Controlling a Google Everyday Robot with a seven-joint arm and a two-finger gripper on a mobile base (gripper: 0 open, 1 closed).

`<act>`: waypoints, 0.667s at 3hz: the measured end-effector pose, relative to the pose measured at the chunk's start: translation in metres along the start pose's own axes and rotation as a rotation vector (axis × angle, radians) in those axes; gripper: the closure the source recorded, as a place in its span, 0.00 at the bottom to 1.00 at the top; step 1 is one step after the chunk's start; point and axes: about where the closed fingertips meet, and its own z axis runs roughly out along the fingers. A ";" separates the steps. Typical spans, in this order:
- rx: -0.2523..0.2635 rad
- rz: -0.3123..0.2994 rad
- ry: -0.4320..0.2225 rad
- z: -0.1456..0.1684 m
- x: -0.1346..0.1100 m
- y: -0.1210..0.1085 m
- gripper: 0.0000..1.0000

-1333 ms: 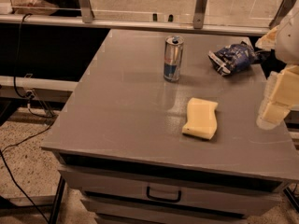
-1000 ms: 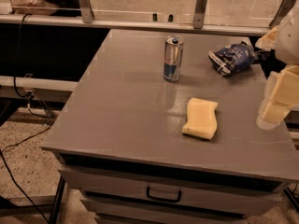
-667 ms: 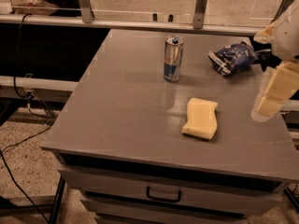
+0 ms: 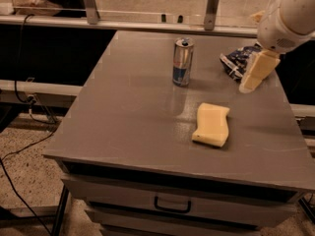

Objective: Move blue chip bag near sponge

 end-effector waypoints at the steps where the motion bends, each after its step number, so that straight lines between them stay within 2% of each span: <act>1: 0.018 0.028 -0.029 0.042 0.010 -0.039 0.00; 2: -0.001 0.091 -0.051 0.081 0.023 -0.070 0.00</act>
Offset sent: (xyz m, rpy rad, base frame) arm 0.1591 -0.0406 -0.0575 0.1592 0.0313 -0.1000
